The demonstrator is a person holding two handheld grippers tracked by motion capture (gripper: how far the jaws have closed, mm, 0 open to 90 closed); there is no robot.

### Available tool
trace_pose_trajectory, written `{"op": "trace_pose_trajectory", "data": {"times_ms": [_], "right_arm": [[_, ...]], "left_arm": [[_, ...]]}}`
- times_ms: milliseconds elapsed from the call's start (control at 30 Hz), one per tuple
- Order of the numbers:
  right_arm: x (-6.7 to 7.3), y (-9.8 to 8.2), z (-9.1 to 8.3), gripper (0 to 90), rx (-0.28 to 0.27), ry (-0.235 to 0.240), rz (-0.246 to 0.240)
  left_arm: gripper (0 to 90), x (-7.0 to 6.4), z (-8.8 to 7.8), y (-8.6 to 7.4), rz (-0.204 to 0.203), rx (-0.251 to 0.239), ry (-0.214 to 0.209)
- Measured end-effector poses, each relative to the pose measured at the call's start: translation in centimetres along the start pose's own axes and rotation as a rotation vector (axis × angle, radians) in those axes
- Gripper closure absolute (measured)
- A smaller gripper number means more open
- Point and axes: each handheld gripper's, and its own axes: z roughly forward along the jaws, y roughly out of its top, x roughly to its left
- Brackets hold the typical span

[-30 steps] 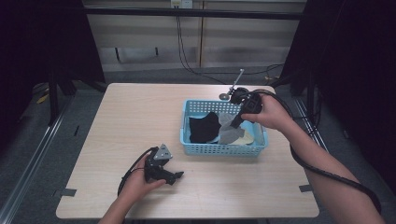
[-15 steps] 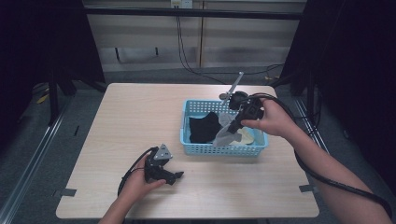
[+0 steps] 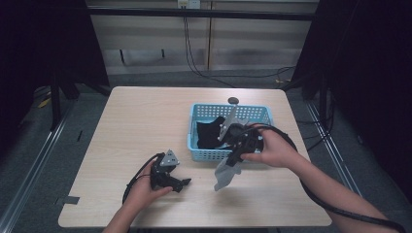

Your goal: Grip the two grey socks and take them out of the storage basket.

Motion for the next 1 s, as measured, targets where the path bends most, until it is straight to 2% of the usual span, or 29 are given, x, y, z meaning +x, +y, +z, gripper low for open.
{"op": "trace_pose_trajectory", "data": {"times_ms": [133,267,1000], "right_arm": [[-0.1,-0.5,2.1,84.2,0.021,0.025,0.008],[-0.1,-1.0,3.2,84.0,0.027,0.023,0.004],[0.1,-3.2,6.1,80.7,0.071,0.039,0.029]], "left_arm": [[11.1,0.0,0.0,0.0,0.006,0.004,-0.001],[11.1,0.0,0.0,0.0,-0.001,0.0,0.0],[11.1,0.0,0.0,0.0,-0.003,-0.001,0.0]]}}
